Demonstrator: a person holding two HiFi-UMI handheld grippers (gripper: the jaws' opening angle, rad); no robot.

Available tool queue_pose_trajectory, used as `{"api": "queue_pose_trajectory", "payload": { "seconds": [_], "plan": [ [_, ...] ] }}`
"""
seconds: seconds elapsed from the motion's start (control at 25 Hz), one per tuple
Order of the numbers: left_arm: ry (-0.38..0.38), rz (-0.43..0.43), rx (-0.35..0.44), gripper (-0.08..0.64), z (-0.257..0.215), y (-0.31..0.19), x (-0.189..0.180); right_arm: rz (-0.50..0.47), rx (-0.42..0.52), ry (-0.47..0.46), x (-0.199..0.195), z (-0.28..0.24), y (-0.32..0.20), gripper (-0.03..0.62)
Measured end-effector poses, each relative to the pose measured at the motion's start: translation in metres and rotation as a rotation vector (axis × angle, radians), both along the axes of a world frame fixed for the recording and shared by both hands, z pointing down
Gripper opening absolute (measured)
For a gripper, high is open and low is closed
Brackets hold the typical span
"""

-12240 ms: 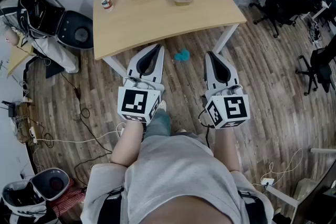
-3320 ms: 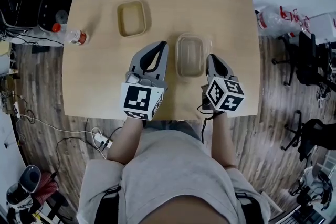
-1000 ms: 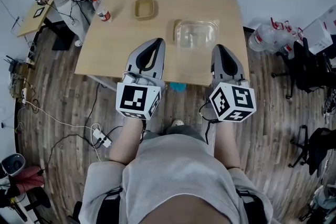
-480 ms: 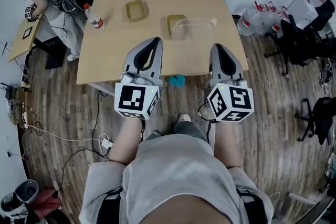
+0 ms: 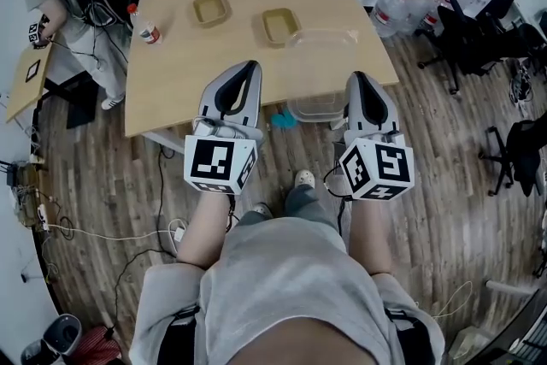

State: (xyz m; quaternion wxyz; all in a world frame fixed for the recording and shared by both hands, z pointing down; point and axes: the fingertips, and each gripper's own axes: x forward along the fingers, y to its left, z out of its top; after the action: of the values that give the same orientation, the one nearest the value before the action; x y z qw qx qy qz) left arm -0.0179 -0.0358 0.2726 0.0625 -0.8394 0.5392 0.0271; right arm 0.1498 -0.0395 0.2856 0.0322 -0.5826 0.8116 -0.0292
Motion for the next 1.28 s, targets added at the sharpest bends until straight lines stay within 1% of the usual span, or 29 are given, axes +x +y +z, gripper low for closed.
{"api": "queue_pose_trajectory", "payload": {
  "seconds": [0.28,0.52,0.96,1.28],
  "plan": [
    [-0.001,0.056,-0.010,0.015,0.008,0.028,0.007,0.053,-0.004,-0.001,0.006,0.007,0.038,0.021],
    [-0.005,0.077,-0.005,0.015,0.006,0.042,0.010,0.076,0.001,0.001,0.009,0.006,0.054,0.021],
    [-0.004,0.063,0.001,0.015,0.003,0.040,-0.005,0.069,0.027,0.001,-0.005,0.000,0.052,0.021],
    [0.003,0.064,0.000,0.015,0.002,0.034,-0.008,0.069,0.020,0.007,-0.008,0.001,0.046,0.023]
  ]
}}
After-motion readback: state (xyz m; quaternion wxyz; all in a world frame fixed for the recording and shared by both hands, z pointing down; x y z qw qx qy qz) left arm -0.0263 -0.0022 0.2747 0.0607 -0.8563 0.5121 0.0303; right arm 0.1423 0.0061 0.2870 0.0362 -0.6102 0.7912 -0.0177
